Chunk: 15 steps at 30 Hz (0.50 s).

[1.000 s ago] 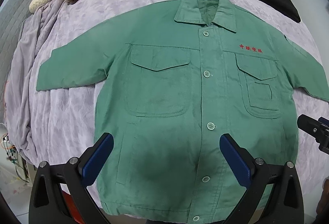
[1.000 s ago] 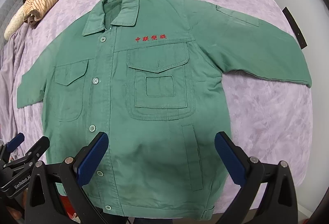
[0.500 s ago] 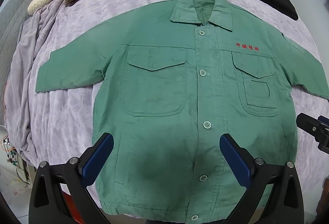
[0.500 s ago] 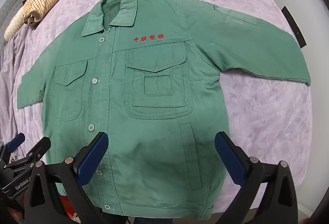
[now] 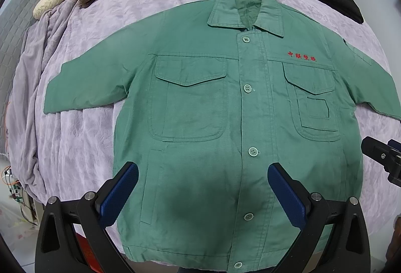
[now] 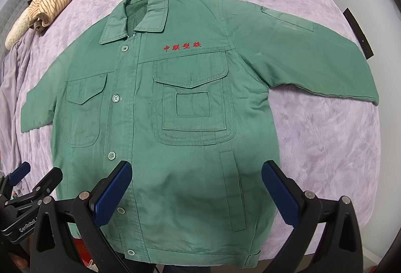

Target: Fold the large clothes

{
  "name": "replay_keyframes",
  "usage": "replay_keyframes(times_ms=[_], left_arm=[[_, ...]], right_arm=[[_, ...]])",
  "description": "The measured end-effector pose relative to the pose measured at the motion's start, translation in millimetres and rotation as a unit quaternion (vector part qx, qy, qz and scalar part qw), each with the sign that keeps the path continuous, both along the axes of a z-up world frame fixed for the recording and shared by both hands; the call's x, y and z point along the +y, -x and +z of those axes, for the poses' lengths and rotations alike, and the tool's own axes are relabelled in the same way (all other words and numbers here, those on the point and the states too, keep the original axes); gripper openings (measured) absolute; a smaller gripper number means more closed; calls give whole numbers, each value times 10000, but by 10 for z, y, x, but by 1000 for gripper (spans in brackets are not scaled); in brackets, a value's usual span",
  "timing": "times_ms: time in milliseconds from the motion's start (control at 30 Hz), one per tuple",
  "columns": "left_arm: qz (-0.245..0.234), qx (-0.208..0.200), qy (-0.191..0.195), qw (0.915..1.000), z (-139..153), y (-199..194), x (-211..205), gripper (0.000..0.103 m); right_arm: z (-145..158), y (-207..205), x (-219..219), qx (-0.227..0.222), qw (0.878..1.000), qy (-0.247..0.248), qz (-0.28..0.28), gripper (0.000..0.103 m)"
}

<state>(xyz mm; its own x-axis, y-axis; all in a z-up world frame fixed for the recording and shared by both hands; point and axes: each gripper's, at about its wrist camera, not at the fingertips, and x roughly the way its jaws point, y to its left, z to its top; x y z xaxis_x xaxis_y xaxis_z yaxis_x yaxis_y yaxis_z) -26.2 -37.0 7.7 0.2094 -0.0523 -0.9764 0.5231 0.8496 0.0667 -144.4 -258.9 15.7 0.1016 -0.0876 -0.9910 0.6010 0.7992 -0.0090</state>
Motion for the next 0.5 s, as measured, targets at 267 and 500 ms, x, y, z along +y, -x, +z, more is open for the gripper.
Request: replay_keyframes(times_ms=[267, 500], left_arm=[[7, -14, -9, 10000, 1, 4, 22, 103], [6, -14, -11, 10000, 1, 2, 20, 103]], right_arm=[[7, -6, 3, 2, 10000, 0, 13, 103], [9, -2, 7, 7, 10000, 3, 9, 103]])
